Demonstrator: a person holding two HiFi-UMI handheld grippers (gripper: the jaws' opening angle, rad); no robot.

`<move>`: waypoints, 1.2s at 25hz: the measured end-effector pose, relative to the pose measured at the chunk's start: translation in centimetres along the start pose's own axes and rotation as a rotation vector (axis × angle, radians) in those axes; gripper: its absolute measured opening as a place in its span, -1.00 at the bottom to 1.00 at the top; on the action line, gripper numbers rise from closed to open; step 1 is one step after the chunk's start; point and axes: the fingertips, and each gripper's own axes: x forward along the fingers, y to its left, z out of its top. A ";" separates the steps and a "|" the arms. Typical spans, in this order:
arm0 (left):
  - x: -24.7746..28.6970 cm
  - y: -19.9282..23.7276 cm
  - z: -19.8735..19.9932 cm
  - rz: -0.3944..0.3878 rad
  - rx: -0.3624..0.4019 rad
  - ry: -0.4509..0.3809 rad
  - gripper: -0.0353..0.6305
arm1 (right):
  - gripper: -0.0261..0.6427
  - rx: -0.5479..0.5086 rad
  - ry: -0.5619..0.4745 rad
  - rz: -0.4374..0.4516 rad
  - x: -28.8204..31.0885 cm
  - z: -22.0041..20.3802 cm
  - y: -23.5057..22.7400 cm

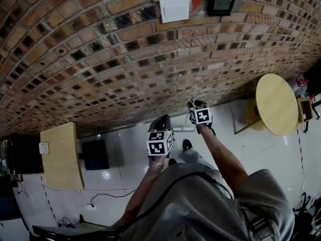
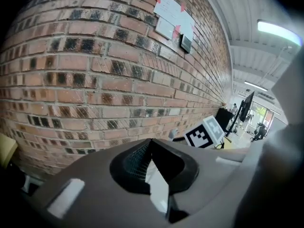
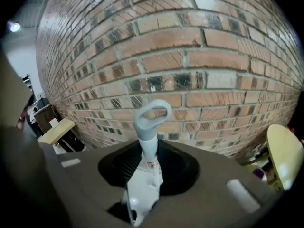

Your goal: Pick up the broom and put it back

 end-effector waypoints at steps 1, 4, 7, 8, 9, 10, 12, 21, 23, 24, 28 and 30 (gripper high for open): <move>0.3 0.8 0.4 0.025 -0.011 -0.003 -0.98 | -0.64 0.001 0.028 -0.001 1.2 -0.8 -0.6; 1.7 2.8 1.3 0.093 -0.035 -0.004 -0.98 | -0.64 -0.006 0.096 -0.004 4.5 -2.2 -2.8; 3.0 3.8 1.5 0.119 -0.048 0.008 -0.98 | -0.64 -0.013 0.107 -0.002 7.0 -2.7 -4.7; 3.5 4.1 1.6 0.123 -0.054 0.012 -0.98 | -0.64 -0.015 0.096 0.005 7.7 -2.3 -5.1; 3.9 4.4 1.5 0.129 -0.061 0.017 -0.98 | -0.64 -0.018 0.088 0.014 8.5 -1.7 -5.5; 4.3 4.8 1.4 0.134 -0.068 0.025 -0.98 | -0.64 -0.021 0.083 0.023 9.2 -1.1 -5.8; 5.2 5.1 1.2 0.139 -0.078 0.042 -0.98 | -0.64 -0.021 0.070 0.041 10.6 0.0 -6.6; 7.8 4.6 2.5 0.105 -0.083 0.044 -0.98 | -0.58 -0.045 0.056 0.097 13.5 2.7 -8.3; 7.9 5.1 2.8 0.112 -0.089 0.042 -0.98 | -0.23 -0.035 0.065 0.105 13.8 2.6 -8.1; 7.9 5.3 2.9 0.116 -0.092 0.041 -0.98 | -0.17 -0.027 0.066 0.102 13.9 2.6 -8.1; 7.9 5.7 3.2 0.125 -0.097 0.033 -0.98 | -0.16 0.019 0.067 0.077 13.7 2.7 -8.5; 7.8 5.6 3.1 0.124 -0.097 0.034 -0.98 | -0.16 0.037 0.075 0.073 13.5 2.6 -8.6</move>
